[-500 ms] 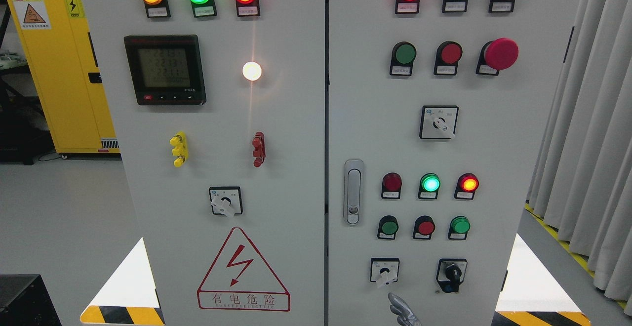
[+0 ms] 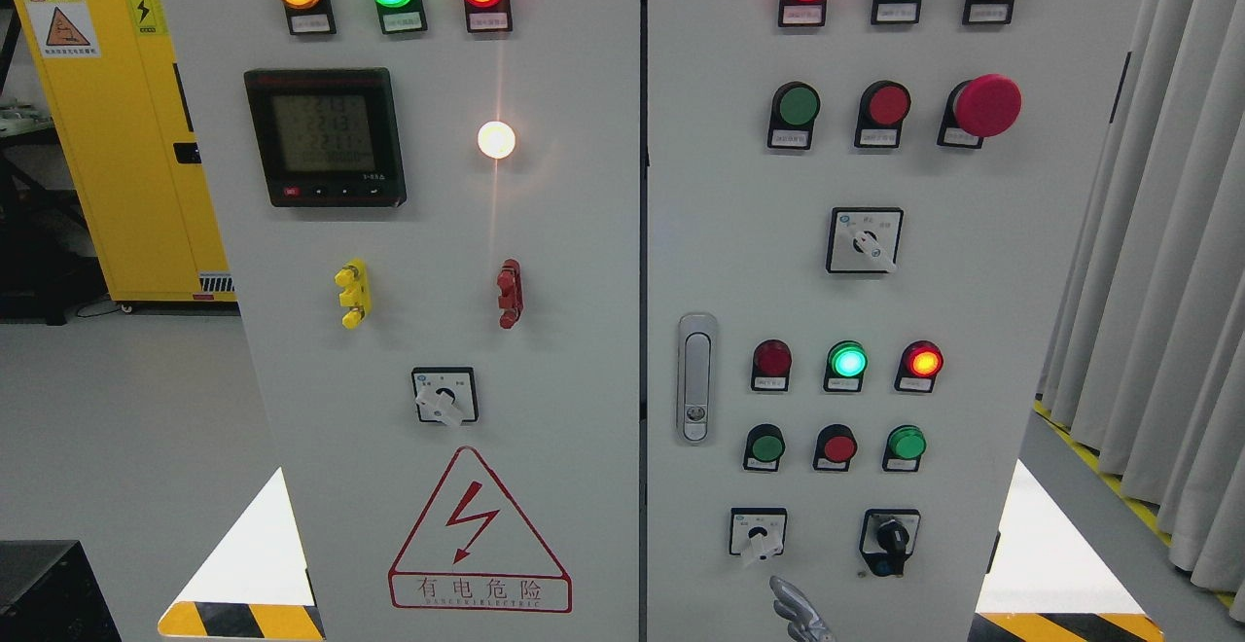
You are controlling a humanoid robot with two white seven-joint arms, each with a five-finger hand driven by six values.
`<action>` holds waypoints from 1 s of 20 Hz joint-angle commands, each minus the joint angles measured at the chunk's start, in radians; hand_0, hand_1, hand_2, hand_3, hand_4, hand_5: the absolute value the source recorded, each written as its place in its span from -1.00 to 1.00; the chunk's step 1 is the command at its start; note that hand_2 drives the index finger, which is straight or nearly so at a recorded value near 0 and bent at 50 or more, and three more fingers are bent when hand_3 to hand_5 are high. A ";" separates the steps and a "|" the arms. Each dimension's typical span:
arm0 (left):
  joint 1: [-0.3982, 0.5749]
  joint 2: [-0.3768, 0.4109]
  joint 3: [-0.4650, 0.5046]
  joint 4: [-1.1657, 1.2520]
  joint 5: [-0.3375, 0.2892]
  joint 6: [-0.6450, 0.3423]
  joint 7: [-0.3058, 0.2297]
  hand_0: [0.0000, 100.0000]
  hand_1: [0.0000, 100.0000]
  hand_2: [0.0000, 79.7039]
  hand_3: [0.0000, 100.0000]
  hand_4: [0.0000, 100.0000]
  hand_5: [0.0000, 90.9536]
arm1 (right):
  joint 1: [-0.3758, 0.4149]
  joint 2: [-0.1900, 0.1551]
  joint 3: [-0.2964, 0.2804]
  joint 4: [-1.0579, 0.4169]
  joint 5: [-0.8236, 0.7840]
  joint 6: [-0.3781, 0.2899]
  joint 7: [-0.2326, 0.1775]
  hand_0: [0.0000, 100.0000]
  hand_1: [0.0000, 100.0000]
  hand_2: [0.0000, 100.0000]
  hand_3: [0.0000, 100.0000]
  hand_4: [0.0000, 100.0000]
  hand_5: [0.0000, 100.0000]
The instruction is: Press green start button
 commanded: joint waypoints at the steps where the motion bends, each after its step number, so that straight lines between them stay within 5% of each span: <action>1: 0.000 0.000 -0.001 0.000 -0.001 0.001 0.001 -0.76 0.11 -1.00 -1.00 -1.00 -1.00 | 0.001 0.012 -0.004 -0.002 0.001 -0.004 0.000 0.13 0.51 -1.00 -0.83 -0.66 -0.82; 4: 0.000 0.000 0.000 0.000 0.000 0.001 0.001 -0.76 0.11 -1.00 -1.00 -1.00 -1.00 | -0.001 0.013 -0.003 -0.003 0.024 -0.013 -0.021 0.13 0.51 -1.00 -0.83 -0.66 -0.81; 10: 0.000 0.000 0.000 0.000 0.000 0.001 0.001 -0.76 0.11 -1.00 -1.00 -1.00 -1.00 | 0.000 0.018 -0.009 -0.011 0.430 -0.123 -0.205 -0.09 0.53 -1.00 -0.57 -0.42 -0.63; 13: 0.000 0.001 0.000 0.000 0.000 0.001 0.003 -0.76 0.11 -1.00 -1.00 -1.00 -1.00 | -0.011 0.018 -0.027 -0.011 0.608 -0.125 -0.254 -0.17 0.56 -1.00 -0.39 -0.13 -0.33; 16: 0.000 0.000 -0.001 0.000 0.000 0.001 0.001 -0.76 0.11 -1.00 -1.00 -1.00 -1.00 | -0.031 0.020 -0.027 -0.023 0.763 -0.125 -0.307 -0.19 0.58 -1.00 -0.05 0.26 0.20; 18: 0.000 0.001 0.000 0.000 0.000 0.001 0.003 -0.76 0.11 -1.00 -1.00 -1.00 -1.00 | -0.050 0.020 -0.027 -0.029 0.851 -0.119 -0.314 -0.15 0.63 -1.00 0.40 0.72 0.69; 20: 0.000 0.000 0.000 0.000 0.000 0.001 0.001 -0.76 0.11 -1.00 -1.00 -1.00 -1.00 | -0.066 0.020 -0.029 -0.031 0.900 -0.112 -0.314 -0.08 0.67 -1.00 0.59 0.86 0.85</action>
